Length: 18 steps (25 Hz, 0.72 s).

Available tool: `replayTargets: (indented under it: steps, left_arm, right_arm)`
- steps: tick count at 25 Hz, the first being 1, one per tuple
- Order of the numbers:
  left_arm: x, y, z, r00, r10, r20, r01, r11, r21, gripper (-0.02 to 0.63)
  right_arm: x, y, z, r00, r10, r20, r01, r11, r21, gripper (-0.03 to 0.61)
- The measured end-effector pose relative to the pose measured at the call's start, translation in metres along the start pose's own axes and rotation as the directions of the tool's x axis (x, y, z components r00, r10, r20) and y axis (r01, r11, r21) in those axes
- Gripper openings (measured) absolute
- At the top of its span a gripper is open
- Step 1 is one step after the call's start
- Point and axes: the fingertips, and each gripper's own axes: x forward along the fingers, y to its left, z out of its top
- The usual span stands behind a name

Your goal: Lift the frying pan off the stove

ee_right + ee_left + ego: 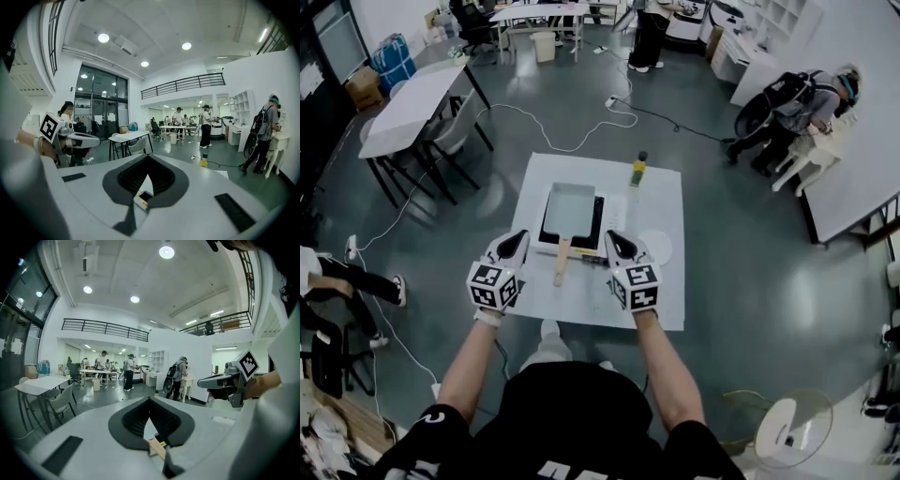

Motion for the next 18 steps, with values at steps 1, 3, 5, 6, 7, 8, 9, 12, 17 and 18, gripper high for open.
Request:
replayTargets:
  steps: [1,3,5,6,7,8,9,12,17,18]
  left_arm:
    - [0.004,0.009,0.001,1.0,-0.009,0.0,0.009,1.0,-0.002,-0.003]
    - [0.011,0.025,0.002,1.0,-0.029,-0.002,0.029,1.0,-0.006,-0.003]
    - [0.017,0.04,0.003,0.999,-0.049,-0.004,0.049,0.999,-0.006,-0.003]
    - [0.02,0.046,0.003,0.998,-0.058,-0.004,0.058,0.998,-0.006,-0.003]
    - [0.022,0.053,0.004,0.998,-0.065,-0.004,0.065,0.998,-0.009,-0.003]
    - [0.025,0.059,0.005,0.997,-0.072,-0.004,0.072,0.997,-0.012,-0.003]
    - [0.027,0.065,0.005,0.997,-0.079,-0.005,0.079,0.997,-0.015,-0.003]
    - [0.035,0.079,0.002,0.995,-0.104,-0.011,0.104,0.994,-0.02,-0.003]
    - [0.046,0.098,0.0,0.988,-0.152,-0.017,0.152,0.988,-0.021,-0.003]
    - [0.048,0.101,0.0,0.986,-0.163,-0.019,0.162,0.987,-0.02,-0.003]
  right_arm:
    - [0.009,0.002,0.005,1.0,-0.008,0.004,0.008,1.0,-0.001,-0.005]
    - [0.026,0.007,0.011,1.0,-0.022,0.005,0.022,1.0,0.0,-0.005]
    - [0.042,0.012,0.011,1.0,-0.027,-0.003,0.027,1.0,0.012,-0.005]
    - [0.05,0.014,0.012,1.0,-0.029,-0.006,0.029,0.999,0.017,-0.005]
    - [0.056,0.016,0.013,0.999,-0.033,-0.006,0.033,0.999,0.019,-0.005]
    - [0.062,0.017,0.014,0.999,-0.039,-0.006,0.039,0.999,0.02,-0.005]
    - [0.069,0.018,0.015,0.999,-0.044,-0.008,0.044,0.999,0.02,-0.005]
    - [0.084,0.02,0.013,0.998,-0.06,-0.015,0.06,0.998,0.027,-0.005]
    - [0.103,0.026,0.012,0.995,-0.096,-0.015,0.097,0.994,0.044,-0.005]
    - [0.106,0.027,0.011,0.994,-0.104,-0.016,0.105,0.993,0.049,-0.005]
